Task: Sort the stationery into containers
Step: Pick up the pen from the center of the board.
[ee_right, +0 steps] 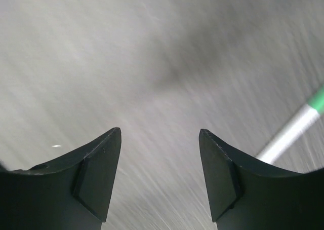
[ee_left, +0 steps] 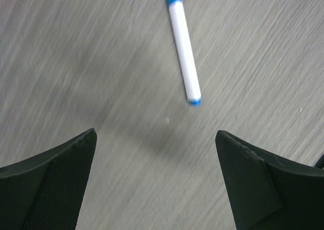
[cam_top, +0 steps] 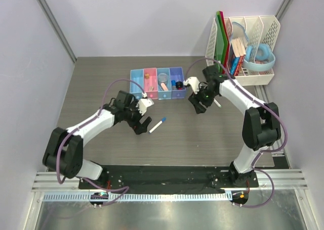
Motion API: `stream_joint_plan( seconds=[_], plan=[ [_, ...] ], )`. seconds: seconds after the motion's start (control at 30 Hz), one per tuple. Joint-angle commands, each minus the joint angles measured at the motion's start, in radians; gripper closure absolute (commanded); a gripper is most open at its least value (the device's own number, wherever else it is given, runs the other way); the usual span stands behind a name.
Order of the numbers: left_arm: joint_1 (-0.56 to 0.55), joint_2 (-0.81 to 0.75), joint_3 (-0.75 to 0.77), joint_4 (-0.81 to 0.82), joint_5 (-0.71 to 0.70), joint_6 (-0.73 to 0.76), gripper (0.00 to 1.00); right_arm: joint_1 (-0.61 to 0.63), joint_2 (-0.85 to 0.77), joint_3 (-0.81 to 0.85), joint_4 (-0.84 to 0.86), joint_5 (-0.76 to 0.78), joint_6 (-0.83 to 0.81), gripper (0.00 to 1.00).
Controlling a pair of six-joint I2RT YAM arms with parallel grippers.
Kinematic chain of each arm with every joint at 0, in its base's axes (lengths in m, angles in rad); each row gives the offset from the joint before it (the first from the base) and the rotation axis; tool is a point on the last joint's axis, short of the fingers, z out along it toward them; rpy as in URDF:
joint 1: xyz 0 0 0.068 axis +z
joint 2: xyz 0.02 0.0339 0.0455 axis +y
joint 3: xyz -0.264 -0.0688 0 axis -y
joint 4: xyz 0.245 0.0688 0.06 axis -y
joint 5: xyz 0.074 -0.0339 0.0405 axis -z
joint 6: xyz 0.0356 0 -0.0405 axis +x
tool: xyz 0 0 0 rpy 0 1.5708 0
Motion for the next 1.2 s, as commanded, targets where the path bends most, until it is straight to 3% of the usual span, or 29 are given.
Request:
stream_joint_plan(
  seconds=[0.0, 0.27, 0.57, 1.03, 1.17],
  plan=[
    [-0.053, 0.107, 0.126, 0.04, 0.03, -0.024, 0.0, -0.091, 0.054, 0.057, 0.065, 0.042, 0.008, 0.32],
    [-0.13, 0.242, 0.198, 0.04, 0.011, -0.039, 0.02, -0.184, 0.195, 0.166, 0.09, 0.036, 0.005, 0.32],
    [-0.202, 0.274, 0.198, 0.034, -0.052, -0.041, 0.05, -0.244, 0.221, 0.204, 0.095, 0.015, -0.001, 0.32],
    [-0.259, 0.411, 0.309, -0.082, -0.11, -0.047, 0.39, -0.322, 0.316, 0.201, 0.098, 0.013, -0.036, 0.33],
    [-0.268, 0.44, 0.327, -0.108, -0.113, -0.045, 0.6, -0.365, 0.351, 0.204, 0.096, 0.002, -0.048, 0.34]
  ],
)
